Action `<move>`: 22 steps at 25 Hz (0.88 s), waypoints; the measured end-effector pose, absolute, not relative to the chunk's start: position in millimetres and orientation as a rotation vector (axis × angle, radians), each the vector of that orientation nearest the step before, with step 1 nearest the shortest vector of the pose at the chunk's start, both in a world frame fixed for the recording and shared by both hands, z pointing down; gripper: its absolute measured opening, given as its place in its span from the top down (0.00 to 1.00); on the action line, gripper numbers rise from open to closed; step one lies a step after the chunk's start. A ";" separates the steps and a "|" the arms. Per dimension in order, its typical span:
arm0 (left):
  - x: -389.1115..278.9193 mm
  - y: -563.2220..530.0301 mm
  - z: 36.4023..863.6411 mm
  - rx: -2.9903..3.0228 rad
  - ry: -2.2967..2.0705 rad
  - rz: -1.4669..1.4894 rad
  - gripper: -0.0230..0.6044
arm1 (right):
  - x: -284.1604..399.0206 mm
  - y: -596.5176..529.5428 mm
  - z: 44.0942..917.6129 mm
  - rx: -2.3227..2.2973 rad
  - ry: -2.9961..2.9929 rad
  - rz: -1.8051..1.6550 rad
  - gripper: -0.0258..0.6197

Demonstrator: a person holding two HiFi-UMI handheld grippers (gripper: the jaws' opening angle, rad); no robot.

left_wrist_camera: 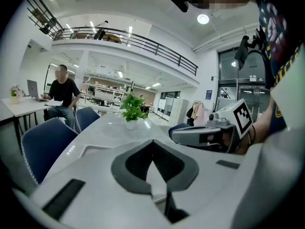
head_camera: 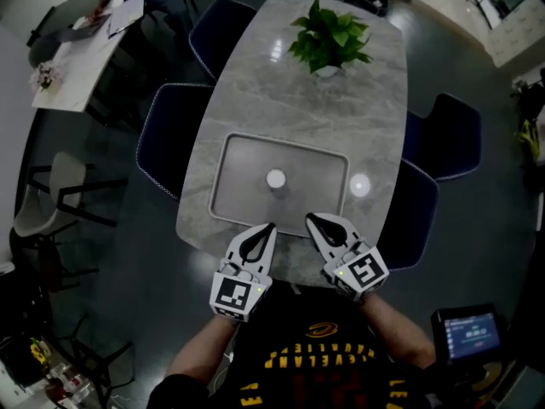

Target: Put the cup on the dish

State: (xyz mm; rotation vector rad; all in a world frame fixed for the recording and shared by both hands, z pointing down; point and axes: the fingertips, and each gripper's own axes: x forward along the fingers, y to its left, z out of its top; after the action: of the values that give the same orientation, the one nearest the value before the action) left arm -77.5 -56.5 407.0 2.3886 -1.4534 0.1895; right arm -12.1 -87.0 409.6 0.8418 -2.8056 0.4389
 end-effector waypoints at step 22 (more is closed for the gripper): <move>27.2 47.3 289.4 2.286 -1.581 -0.125 0.96 | 92.2 0.1 301.4 0.962 -2.981 0.274 0.95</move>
State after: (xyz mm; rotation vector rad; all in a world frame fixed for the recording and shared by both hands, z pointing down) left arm 27.2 47.3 289.4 2.2856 -1.5811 -0.1252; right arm 92.2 0.1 301.4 0.9616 -2.9810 0.2740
